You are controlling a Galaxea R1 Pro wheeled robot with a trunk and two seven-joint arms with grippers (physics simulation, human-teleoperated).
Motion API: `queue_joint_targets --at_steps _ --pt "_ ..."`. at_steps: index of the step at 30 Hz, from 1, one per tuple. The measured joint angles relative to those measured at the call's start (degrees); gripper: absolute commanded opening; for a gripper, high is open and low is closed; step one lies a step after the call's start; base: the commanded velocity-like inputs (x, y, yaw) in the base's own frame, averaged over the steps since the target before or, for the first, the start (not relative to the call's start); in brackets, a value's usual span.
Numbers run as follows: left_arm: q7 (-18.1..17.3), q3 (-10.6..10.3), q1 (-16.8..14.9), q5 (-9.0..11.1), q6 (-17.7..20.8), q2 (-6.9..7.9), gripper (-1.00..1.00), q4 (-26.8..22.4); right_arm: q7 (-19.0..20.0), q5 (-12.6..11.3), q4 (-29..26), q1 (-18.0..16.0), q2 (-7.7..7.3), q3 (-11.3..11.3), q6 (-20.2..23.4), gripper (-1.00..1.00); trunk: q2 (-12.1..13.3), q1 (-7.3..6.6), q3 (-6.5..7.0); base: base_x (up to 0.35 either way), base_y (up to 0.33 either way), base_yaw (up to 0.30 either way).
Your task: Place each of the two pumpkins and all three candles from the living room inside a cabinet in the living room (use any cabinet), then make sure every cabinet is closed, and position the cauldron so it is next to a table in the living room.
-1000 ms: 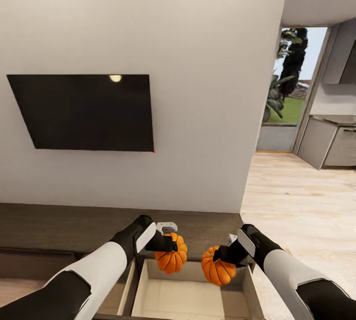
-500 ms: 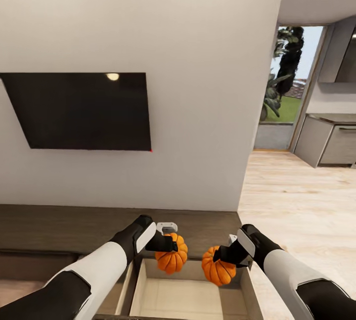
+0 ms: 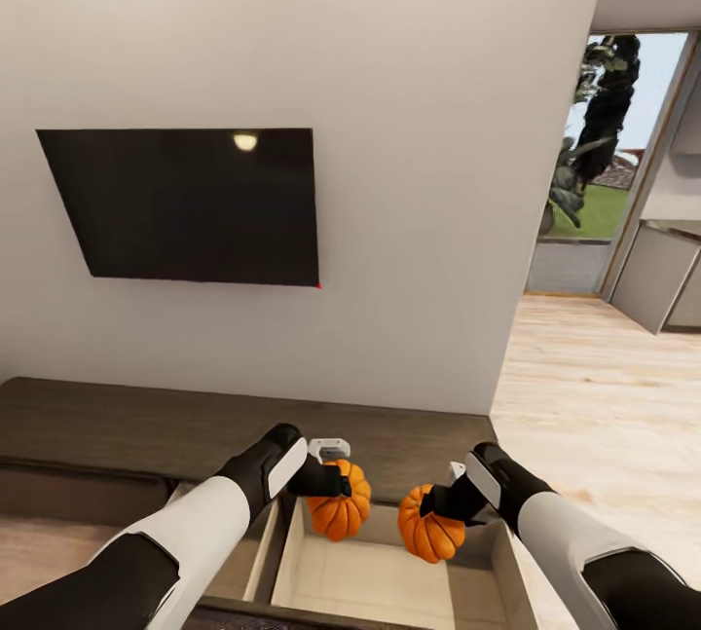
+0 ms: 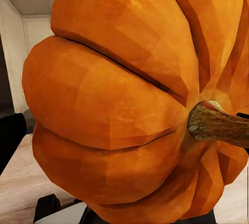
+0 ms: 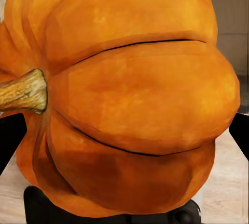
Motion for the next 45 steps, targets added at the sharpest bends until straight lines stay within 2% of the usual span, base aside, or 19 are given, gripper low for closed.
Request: queue_joint_targets --at_steps 3,6,20,26,32,45 --pt "-2.3 0.0 0.0 0.6 -0.1 0.0 -1.0 0.2 0.0 -0.1 0.1 0.0 0.01 0.9 -0.2 -1.0 -1.2 0.66 -0.79 0.0 0.0 -0.082" --pt "-3.4 -0.1 0.0 0.5 -0.1 0.0 -1.0 0.4 0.0 -0.1 0.1 0.0 0.01 1.1 -0.2 -1.0 -2.4 1.32 -1.57 0.0 0.0 -0.172" --pt "-3.6 -0.1 0.0 0.5 -0.5 0.0 -1.0 2.5 0.0 -0.1 0.1 0.1 0.01 1.2 -2.5 -1.0 -8.0 4.39 -4.36 0.0 0.0 -0.034" --pt "-3.1 -0.2 0.0 0.0 -2.6 0.0 -1.0 3.4 0.0 -0.4 0.1 0.1 0.02 1.2 -2.5 -1.0 -8.1 4.39 -4.37 0.043 -0.042 0.0" --pt "-3.0 -0.1 0.0 0.5 -2.8 0.0 -1.0 3.5 0.1 0.1 0.1 0.1 0.01 1.2 -2.5 -1.0 -8.1 4.39 -4.37 0.167 -0.181 0.0" --pt "-3.0 -0.1 0.0 0.4 -2.9 0.0 -1.0 3.5 0.1 -0.1 0.1 0.1 0.01 1.2 -2.5 -1.0 -8.1 4.4 -4.37 0.01 -0.011 0.0"
